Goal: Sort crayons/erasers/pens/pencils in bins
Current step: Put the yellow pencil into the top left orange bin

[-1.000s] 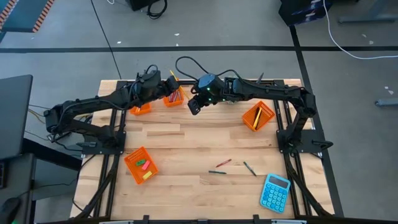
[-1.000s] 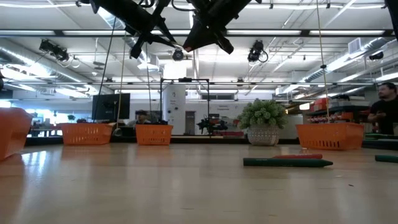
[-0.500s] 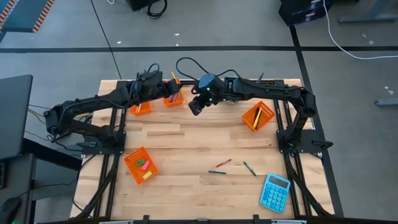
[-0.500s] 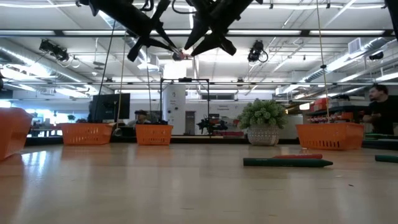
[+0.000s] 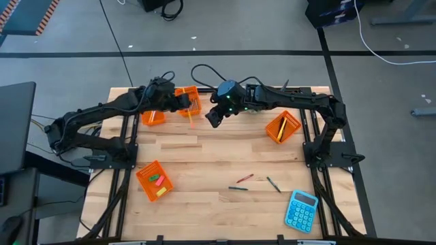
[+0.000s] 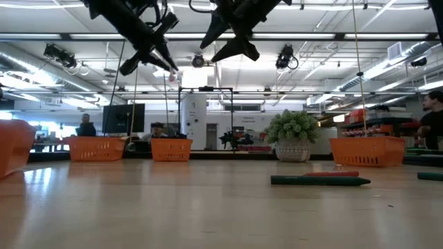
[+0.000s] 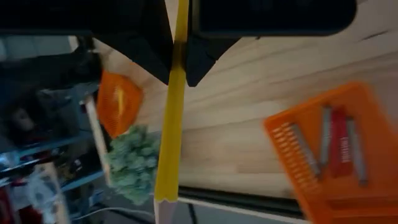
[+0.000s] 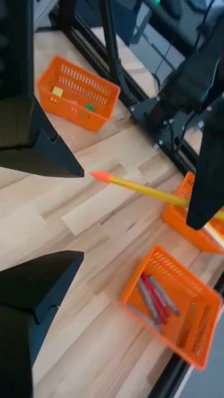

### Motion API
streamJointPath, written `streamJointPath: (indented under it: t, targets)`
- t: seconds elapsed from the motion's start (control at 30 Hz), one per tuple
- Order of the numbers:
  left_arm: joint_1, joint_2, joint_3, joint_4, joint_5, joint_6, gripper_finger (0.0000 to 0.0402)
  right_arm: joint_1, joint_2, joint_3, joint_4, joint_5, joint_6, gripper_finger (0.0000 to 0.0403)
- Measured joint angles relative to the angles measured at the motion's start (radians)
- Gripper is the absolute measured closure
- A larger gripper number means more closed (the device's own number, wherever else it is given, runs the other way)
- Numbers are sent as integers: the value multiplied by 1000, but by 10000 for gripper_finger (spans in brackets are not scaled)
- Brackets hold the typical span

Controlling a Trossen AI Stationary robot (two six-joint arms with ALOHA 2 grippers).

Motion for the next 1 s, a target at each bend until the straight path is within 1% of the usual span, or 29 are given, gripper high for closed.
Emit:
streamJointPath:
  t: [0.13,0.2,0.27,0.37,0.4,0.47,0.57,0.67,0.73,0.8,0.83,1.0]
  targets:
    - [70,-32,0,-154,57,89,359,-1,0,0,42,-3,-15,193]
    - [112,-50,0,-231,73,156,359,-1,0,0,50,-3,-5,193]
    - [154,-67,0,-273,75,225,366,-1,0,0,52,-3,0,193]
    - [219,-82,0,-257,93,285,370,0,0,0,51,-3,-1,193]
    - [244,-82,0,-244,121,313,370,0,0,0,50,-3,-1,193]
    - [301,-81,0,-219,208,395,366,0,0,0,49,3,0,193]
    - [370,-67,0,-221,294,476,346,-3,0,0,49,25,0,193]
    - [412,-65,-1,-266,305,556,344,-10,0,0,42,37,1,193]
    - [430,-66,0,-291,306,603,360,-14,-1,0,12,46,20,193]
    - [445,-66,0,-312,306,647,386,-15,-1,0,-24,74,38,194]
    - [450,-67,0,-311,306,665,393,-13,-1,0,-40,90,38,195]
    - [472,-67,0,-313,275,703,390,-5,-1,0,-136,155,49,196]
